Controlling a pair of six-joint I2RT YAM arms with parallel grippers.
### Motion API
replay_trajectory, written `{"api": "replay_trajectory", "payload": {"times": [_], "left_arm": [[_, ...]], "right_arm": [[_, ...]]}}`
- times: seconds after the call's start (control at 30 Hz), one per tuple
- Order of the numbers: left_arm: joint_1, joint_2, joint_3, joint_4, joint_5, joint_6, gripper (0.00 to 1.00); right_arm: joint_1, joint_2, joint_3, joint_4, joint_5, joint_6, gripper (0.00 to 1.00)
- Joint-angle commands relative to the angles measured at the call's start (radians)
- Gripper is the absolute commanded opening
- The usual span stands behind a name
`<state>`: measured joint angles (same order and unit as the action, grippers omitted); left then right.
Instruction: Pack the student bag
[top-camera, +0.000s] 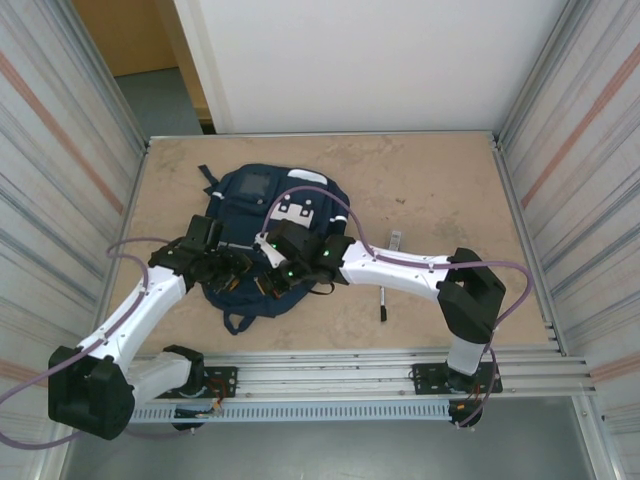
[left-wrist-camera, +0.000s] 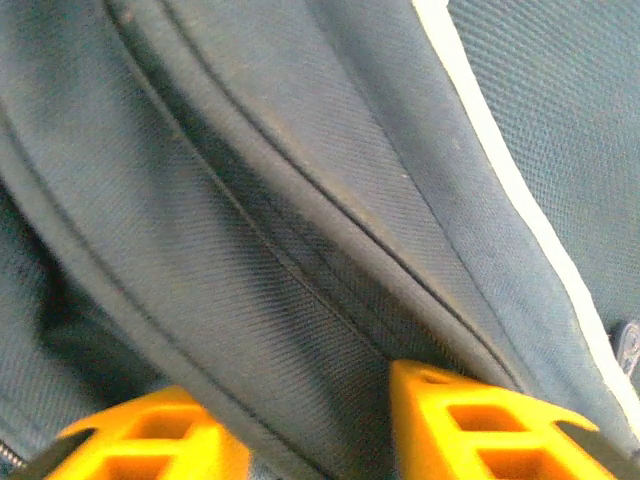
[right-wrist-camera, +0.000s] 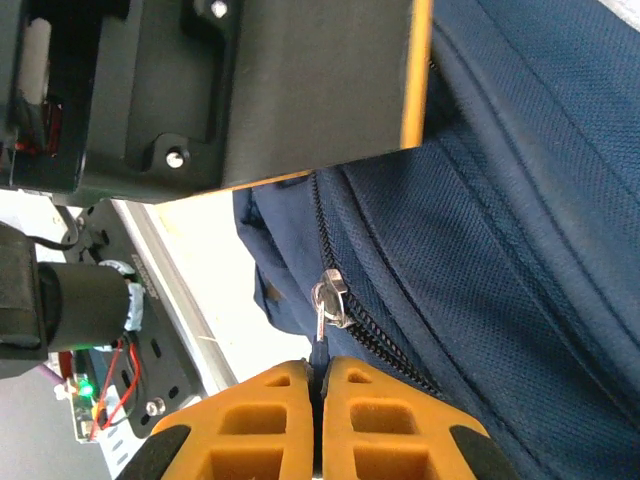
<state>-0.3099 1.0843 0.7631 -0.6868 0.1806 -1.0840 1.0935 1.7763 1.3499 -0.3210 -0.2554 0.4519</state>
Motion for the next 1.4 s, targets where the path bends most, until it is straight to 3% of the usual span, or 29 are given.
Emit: {"api": "replay_trajectory", "payload": {"times": [0.0,0.07,0.2,0.37,0.47,0.57,0.7,0.87,1.1,1.2,1.27,1.3,1.37], "left_arm": [[-0.009,-0.022,-0.019,0.025,-0.047,-0.028,0.12],[-0.005,-0.035,-0.011,0.003,-0.059,-0.010,0.00],[-0.001,-0.075,0.014,-0.044,-0.104,0.053,0.00],[0.055,-0.070,0.039,-0.069,0.014,0.143,0.00],[0.056,-0.062,0.036,-0.066,0.017,0.168,0.00],[0.061,-0.033,0.045,-0.094,0.041,0.189,0.00],[0.067,-0.006,0.052,-0.108,0.053,0.257,0.00],[0.076,0.021,0.095,-0.181,0.072,0.344,0.00],[0.075,0.018,0.077,-0.200,0.092,0.340,0.00],[0.078,-0.002,0.076,-0.199,0.113,0.333,0.00],[0.080,-0.013,0.097,-0.227,0.115,0.338,0.00],[0.083,-0.017,0.104,-0.244,0.112,0.338,0.00],[0.105,-0.018,0.119,-0.278,0.111,0.346,0.00]], "right_arm": [[0.029,-0.009,-0.001,0.055,-0.064,0.031,0.02],[0.026,-0.036,-0.036,0.032,-0.016,0.026,0.05],[-0.029,-0.125,-0.182,-0.010,0.044,0.007,0.10],[-0.138,-0.193,-0.266,-0.078,0.083,-0.009,0.10],[-0.216,-0.226,-0.298,-0.077,0.106,-0.041,0.11],[-0.309,-0.227,-0.308,-0.020,0.054,-0.079,0.17],[-0.415,-0.175,-0.258,0.031,0.022,-0.077,0.17],[-0.491,-0.101,-0.207,0.066,-0.006,-0.086,0.17],[-0.566,-0.021,-0.147,0.036,-0.116,-0.092,0.17],[-0.551,-0.051,-0.164,0.031,-0.174,-0.133,0.29],[-0.529,-0.057,-0.170,0.018,-0.283,-0.213,0.47],[-0.519,-0.045,-0.144,-0.020,-0.358,-0.263,0.50],[-0.475,-0.016,-0.058,-0.173,-0.355,-0.352,0.52]]}}
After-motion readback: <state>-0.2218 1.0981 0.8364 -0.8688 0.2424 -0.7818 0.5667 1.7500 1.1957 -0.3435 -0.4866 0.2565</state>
